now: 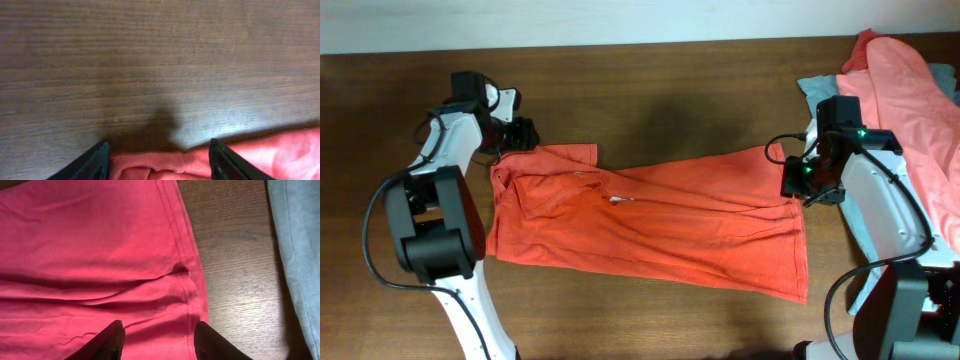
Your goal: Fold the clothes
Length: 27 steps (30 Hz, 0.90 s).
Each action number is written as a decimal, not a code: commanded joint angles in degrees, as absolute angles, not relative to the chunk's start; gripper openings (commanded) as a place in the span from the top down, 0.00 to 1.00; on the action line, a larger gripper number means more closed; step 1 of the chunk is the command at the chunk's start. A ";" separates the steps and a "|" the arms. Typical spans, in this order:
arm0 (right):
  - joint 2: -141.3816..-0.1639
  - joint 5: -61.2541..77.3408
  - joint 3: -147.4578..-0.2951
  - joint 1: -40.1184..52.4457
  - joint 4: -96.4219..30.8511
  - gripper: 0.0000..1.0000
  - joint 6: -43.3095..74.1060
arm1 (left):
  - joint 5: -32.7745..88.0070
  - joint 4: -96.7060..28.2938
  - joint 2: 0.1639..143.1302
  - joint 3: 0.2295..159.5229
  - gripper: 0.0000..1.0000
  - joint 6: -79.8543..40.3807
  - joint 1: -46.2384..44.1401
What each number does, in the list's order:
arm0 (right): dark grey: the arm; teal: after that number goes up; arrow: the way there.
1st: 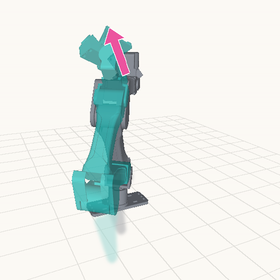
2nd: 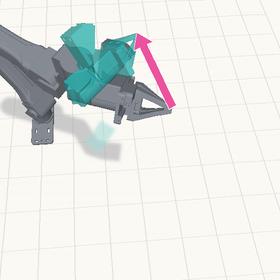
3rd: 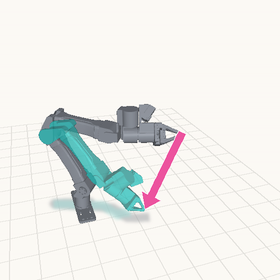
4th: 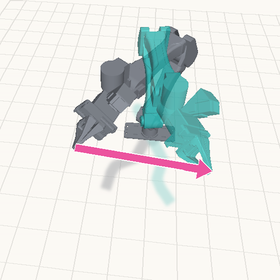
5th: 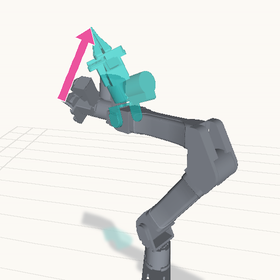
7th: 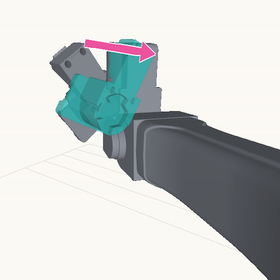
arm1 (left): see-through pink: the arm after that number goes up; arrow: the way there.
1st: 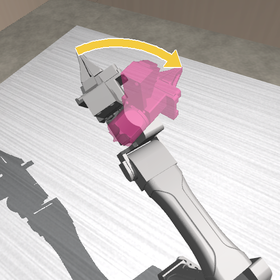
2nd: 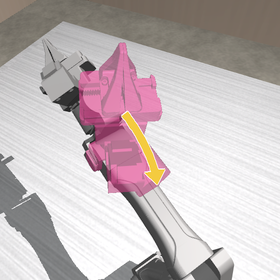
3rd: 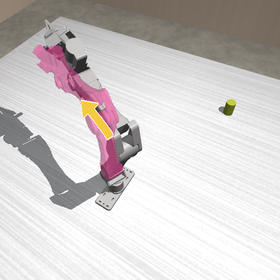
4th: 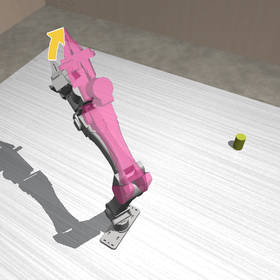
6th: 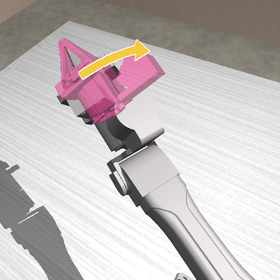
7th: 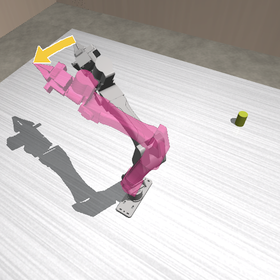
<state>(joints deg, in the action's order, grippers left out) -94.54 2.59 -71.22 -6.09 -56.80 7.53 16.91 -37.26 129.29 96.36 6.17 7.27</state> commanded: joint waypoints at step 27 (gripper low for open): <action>-97.56 2.50 -71.81 -6.46 -43.00 0.49 6.24 | 11.35 -41.82 126.58 100.79 0.58 2.50 7.07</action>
<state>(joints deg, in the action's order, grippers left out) -95.59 2.59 -71.26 -6.15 -42.06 6.79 15.81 -42.24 128.88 99.61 5.98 7.14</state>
